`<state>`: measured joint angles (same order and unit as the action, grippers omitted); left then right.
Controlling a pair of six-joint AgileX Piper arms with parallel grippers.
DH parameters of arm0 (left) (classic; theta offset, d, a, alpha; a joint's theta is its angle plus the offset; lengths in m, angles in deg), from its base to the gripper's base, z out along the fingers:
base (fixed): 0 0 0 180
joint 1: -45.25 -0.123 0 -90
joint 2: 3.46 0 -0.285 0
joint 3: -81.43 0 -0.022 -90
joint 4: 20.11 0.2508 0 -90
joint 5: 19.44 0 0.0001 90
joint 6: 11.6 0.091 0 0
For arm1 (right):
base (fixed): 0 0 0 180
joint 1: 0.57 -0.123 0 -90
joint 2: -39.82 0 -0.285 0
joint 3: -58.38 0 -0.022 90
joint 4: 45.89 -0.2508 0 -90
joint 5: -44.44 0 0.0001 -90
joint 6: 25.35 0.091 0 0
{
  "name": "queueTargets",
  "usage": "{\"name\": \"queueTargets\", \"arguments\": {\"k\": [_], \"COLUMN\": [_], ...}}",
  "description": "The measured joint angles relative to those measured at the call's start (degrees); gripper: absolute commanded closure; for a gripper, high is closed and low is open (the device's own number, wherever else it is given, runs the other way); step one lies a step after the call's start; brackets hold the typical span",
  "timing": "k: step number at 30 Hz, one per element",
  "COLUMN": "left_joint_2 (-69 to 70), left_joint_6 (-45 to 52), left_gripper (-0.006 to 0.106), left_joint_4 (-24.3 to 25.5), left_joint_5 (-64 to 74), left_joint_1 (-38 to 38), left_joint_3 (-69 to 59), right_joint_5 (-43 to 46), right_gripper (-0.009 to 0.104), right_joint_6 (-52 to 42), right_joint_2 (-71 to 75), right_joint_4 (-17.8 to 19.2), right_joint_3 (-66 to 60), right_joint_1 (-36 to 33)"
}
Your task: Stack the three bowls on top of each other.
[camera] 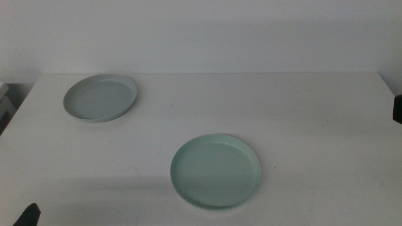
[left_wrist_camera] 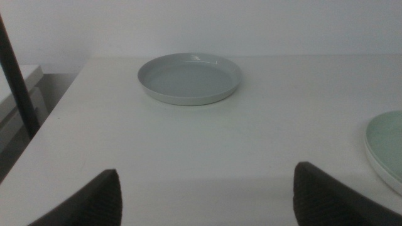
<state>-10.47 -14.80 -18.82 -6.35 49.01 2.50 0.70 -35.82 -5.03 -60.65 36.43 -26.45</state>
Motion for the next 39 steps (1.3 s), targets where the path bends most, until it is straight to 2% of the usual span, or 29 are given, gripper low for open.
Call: {"name": "queueTargets", "arguments": {"k": [7, 11, 19, 31, 39], "left_joint_2": [-0.36, -7.11, -29.9, -63.41, -77.78], "left_joint_6": [-0.42, -2.07, -2.33, -2.6, -2.78], "left_gripper": [0.01, 0.01, 0.01, 0.01, 0.01], "left_joint_4": [1.44, 0.75, 0.34, 0.25, -0.59], "left_joint_5": [-0.05, 0.64, 9.09, 35.6, 35.9], "left_joint_1": [-0.43, -2.67, -5.81, -5.81, -5.81], "left_joint_3": [0.0, 4.23, 26.51, 67.68, 75.69], "right_joint_5": [0.0, 0.0, 0.0, 0.0, 0.0], "right_gripper": [0.041, 0.041, 0.041, 0.041, 0.041], "right_joint_6": [0.0, 0.0, 0.0, 0.0, 0.0], "right_joint_2": [0.0, 0.0, 0.0, 0.0, 0.0], "right_joint_4": [0.0, 0.0, 0.0, 0.0, 0.0], "right_joint_3": [0.0, 0.0, 0.0, 0.0, 0.0], "right_joint_1": [0.0, 0.0, 0.0, 0.0, 0.0]}}
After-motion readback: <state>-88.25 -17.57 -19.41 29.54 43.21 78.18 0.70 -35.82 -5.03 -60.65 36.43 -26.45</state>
